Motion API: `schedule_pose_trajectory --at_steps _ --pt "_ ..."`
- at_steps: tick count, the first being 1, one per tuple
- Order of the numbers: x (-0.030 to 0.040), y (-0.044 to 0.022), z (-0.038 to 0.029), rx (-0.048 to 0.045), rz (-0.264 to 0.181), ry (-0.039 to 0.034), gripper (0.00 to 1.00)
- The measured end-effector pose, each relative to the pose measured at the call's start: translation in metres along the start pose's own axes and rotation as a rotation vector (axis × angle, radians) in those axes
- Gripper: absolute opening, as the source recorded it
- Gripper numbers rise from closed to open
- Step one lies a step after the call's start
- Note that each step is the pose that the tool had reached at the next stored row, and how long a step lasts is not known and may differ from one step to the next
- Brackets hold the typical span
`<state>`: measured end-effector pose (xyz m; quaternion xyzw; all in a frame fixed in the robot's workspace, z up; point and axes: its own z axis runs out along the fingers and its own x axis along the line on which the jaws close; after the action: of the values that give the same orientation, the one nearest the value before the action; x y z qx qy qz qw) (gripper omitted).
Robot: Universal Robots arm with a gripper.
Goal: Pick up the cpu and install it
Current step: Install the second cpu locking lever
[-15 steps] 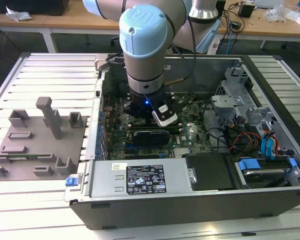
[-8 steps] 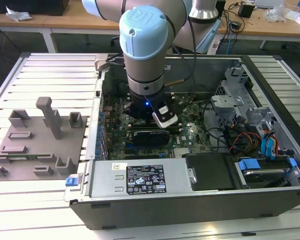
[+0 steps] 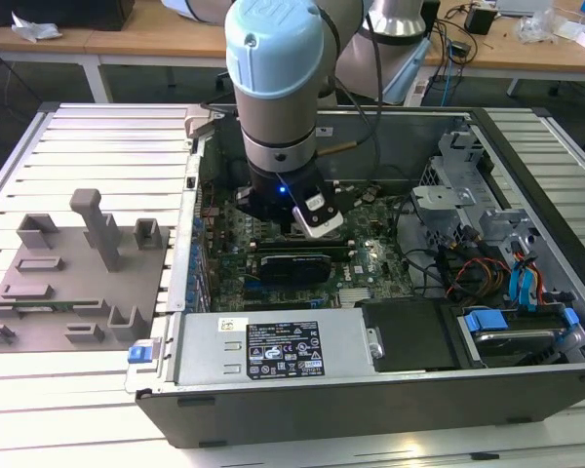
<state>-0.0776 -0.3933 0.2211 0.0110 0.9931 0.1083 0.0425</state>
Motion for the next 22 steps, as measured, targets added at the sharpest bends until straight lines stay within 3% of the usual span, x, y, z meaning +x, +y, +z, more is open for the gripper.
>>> schedule_pose_trajectory --at_steps 3,5,9,14,15,21,22 --pt "-0.0024 -0.0057 -0.0011 0.0001 0.001 0.0027 0.11" --pt "-0.0023 -0.0058 -0.0007 -0.0039 0.001 0.0027 0.11" --pt "0.0001 -0.0066 0.0029 -0.0217 0.002 0.0027 0.11" --pt "0.0057 -0.0084 0.0095 -0.0325 0.003 0.0030 0.11" --pt "0.0073 -0.0089 0.0120 -0.0413 0.004 0.0030 0.11" --pt "0.0090 -0.0106 0.0192 -0.0664 0.006 0.0034 0.11" --pt "0.0092 -0.0109 0.0203 -0.0670 0.007 0.0038 0.11"
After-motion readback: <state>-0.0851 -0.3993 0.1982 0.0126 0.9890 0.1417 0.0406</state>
